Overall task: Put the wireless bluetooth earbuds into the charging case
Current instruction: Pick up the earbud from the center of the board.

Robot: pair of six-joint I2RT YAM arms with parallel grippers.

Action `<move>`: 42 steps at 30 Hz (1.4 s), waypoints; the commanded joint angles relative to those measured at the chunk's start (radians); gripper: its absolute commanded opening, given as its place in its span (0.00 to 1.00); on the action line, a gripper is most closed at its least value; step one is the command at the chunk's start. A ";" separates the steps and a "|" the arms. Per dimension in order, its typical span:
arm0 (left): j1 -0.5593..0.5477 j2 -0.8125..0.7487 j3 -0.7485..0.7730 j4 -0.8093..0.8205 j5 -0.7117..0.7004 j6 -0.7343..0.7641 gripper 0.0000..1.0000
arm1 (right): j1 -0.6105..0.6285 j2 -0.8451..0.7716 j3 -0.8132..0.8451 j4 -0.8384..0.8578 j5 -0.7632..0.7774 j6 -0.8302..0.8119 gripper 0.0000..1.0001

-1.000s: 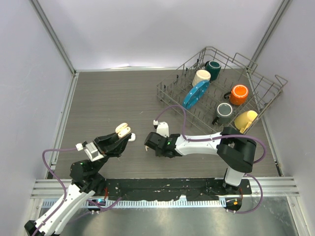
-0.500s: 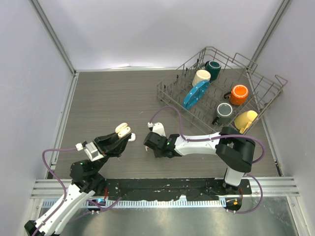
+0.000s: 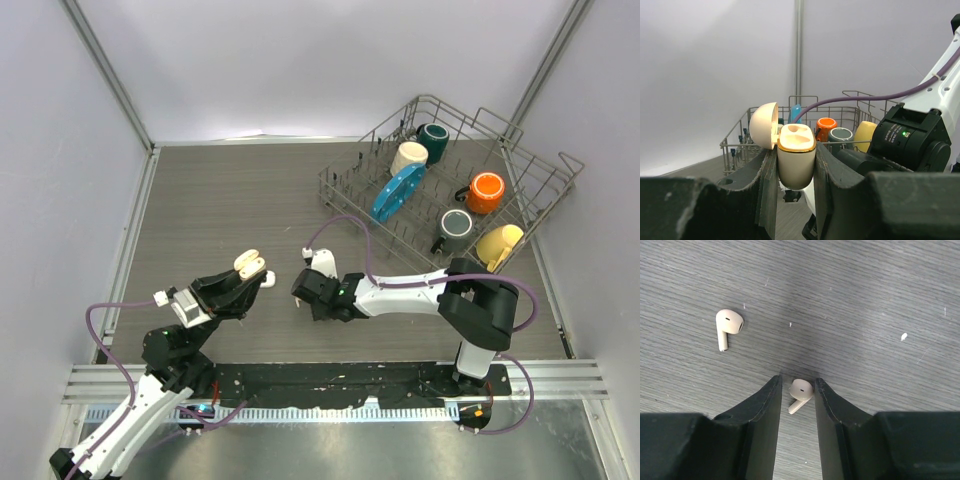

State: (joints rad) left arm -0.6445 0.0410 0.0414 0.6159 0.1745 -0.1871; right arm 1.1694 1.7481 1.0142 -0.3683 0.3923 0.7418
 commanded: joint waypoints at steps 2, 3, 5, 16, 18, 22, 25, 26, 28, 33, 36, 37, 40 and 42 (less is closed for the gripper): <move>-0.003 -0.006 -0.074 0.028 -0.018 -0.008 0.00 | 0.009 -0.006 0.017 -0.017 0.031 0.060 0.37; -0.003 -0.006 -0.074 0.027 -0.020 -0.008 0.00 | 0.010 -0.004 0.017 -0.020 0.031 0.064 0.36; -0.003 -0.006 -0.075 0.028 -0.020 -0.008 0.00 | 0.010 -0.002 0.021 -0.029 0.036 0.065 0.36; -0.003 -0.009 -0.074 0.022 -0.018 -0.014 0.00 | 0.019 -0.004 0.029 -0.046 0.051 0.071 0.30; -0.003 -0.010 -0.074 0.022 -0.018 -0.014 0.00 | 0.019 -0.009 0.029 -0.044 0.056 0.070 0.29; -0.003 -0.015 -0.074 0.018 -0.020 -0.015 0.00 | 0.019 -0.022 0.027 -0.040 0.083 0.067 0.27; -0.003 -0.013 -0.071 0.019 -0.020 -0.015 0.00 | 0.021 -0.027 0.029 -0.034 0.092 0.054 0.24; -0.003 -0.012 -0.072 0.018 -0.020 -0.015 0.00 | 0.019 -0.029 0.030 -0.031 0.094 0.048 0.23; -0.003 -0.013 -0.072 0.018 -0.020 -0.015 0.00 | 0.021 -0.044 0.023 -0.003 0.095 0.030 0.20; -0.003 -0.013 -0.069 0.007 -0.026 -0.017 0.00 | 0.021 -0.154 -0.049 0.106 0.172 -0.048 0.16; -0.003 -0.013 -0.067 -0.005 -0.046 -0.020 0.00 | 0.021 -0.287 -0.119 0.190 0.244 -0.090 0.13; -0.003 -0.012 -0.067 -0.008 -0.062 -0.021 0.00 | 0.021 -0.355 -0.140 0.215 0.262 -0.104 0.11; -0.003 -0.004 -0.060 -0.036 -0.095 -0.034 0.00 | 0.029 -0.456 -0.209 0.324 0.304 -0.186 0.08; -0.003 0.003 -0.058 -0.039 -0.095 -0.035 0.00 | 0.035 -0.542 -0.244 0.405 0.322 -0.255 0.07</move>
State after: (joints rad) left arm -0.6445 0.0364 0.0414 0.5861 0.1261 -0.2073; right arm 1.1885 1.3346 0.8280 -0.1757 0.5972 0.6281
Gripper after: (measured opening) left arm 0.320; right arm 0.280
